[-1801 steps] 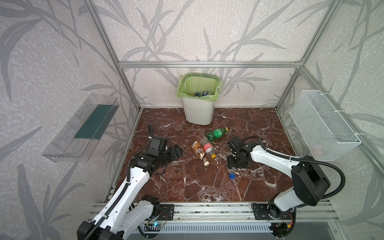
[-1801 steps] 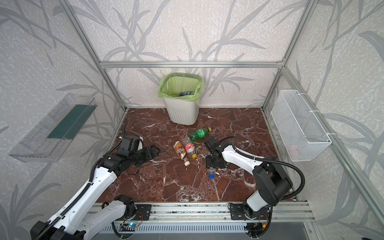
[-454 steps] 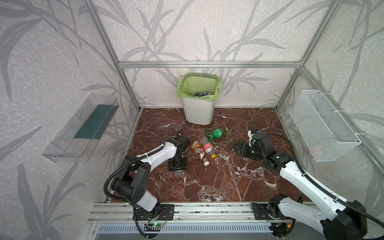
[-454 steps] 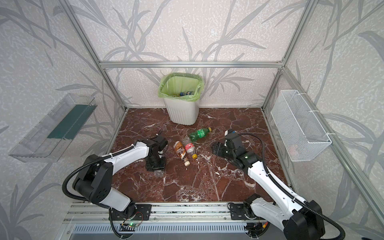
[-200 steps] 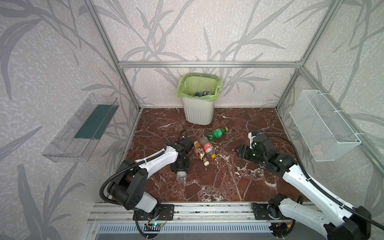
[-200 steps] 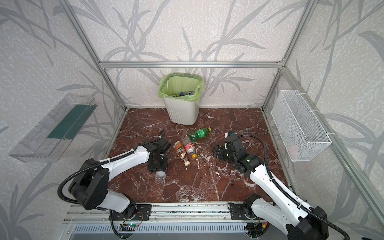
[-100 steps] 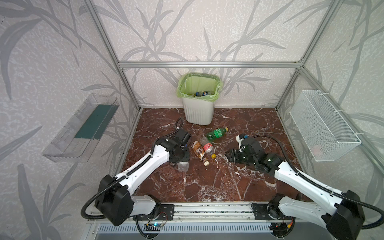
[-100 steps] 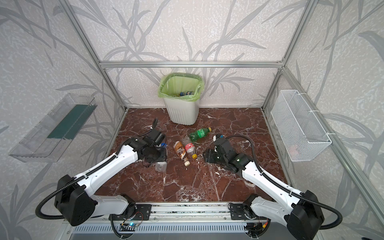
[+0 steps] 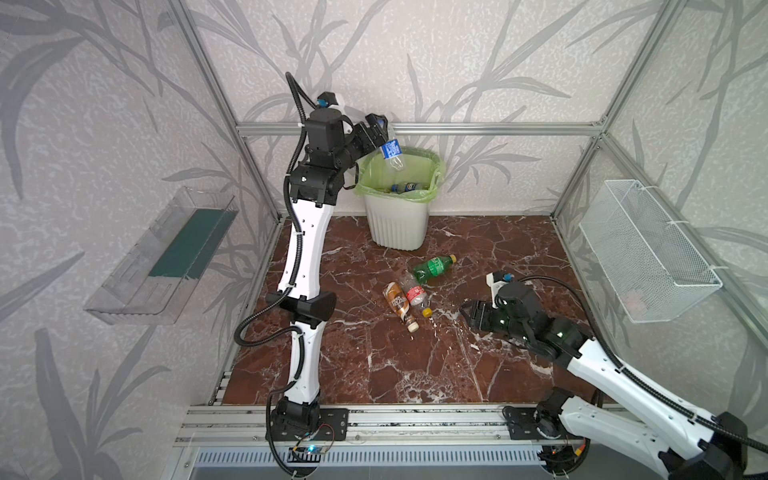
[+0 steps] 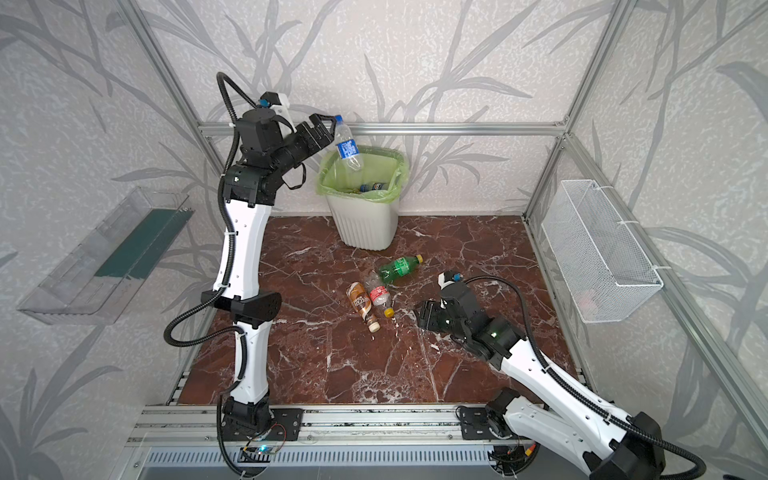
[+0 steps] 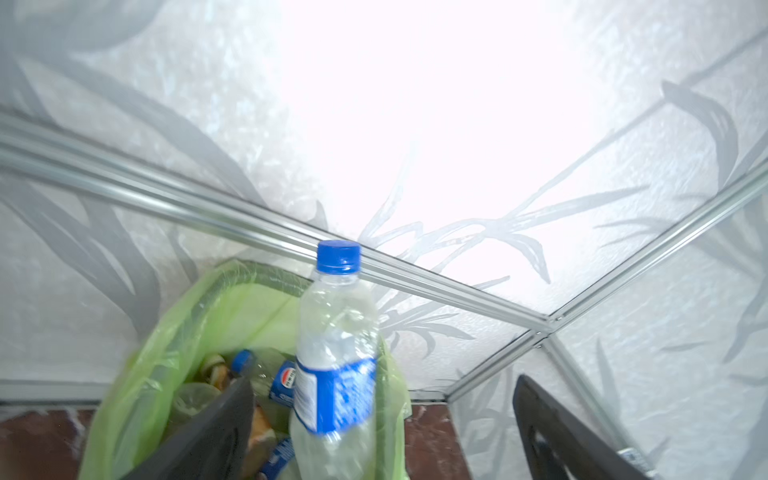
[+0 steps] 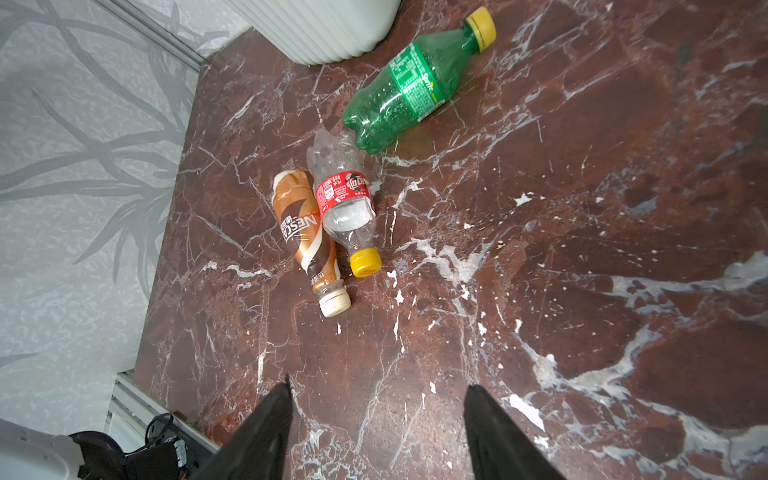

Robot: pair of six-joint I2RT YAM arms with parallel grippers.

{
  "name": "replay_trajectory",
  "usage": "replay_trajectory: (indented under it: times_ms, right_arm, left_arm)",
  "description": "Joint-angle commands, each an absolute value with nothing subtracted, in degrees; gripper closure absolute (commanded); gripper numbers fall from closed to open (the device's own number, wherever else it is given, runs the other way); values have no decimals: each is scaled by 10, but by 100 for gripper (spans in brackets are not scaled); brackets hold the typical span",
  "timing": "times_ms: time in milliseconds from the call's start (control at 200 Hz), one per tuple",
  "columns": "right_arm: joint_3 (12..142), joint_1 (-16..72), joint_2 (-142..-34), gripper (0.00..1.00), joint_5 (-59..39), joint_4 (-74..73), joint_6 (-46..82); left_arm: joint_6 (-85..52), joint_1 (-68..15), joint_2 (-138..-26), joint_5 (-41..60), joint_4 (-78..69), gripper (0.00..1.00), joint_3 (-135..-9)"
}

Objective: Throw the plastic bottles in the bin
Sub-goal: 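Raise the clear bottle over the bin with the left gripper and release, then move the right gripper toward the red-labelled bottle while the left gripper draws back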

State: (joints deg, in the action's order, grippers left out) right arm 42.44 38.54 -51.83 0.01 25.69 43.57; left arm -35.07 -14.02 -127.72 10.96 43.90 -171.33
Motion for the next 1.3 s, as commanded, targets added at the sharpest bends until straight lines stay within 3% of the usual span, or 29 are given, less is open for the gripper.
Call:
replay_trajectory:
  times_ms: [0, 125, 290, 465, 830, 1294]
  right_arm:
    - [420, 389, -500, 32, 26, 292, 441]
    - [418, 388, -500, 32, 28, 293, 442]
    - [409, 392, -536, 33, 8, 262, 452]
    - [428, 411, -594, 33, 10, 241, 451]
    - [511, 432, -725, 32, 16, 204, 420]
    - [654, 429, -893, 28, 12, 202, 323]
  left_arm:
    - [-312, -169, -1213, 150, 476, 1, -1688]
    - [-244, -203, -1061, 118, 493, 2, -1508]
    - [-269, -215, -767, 74, 286, 3, -1001]
    - [-286, -198, -616, 34, 344, 3, -796]
    - [-373, -164, -463, 50, 382, 5, -538]
    - [-452, -163, -420, 71, 383, 5, -421]
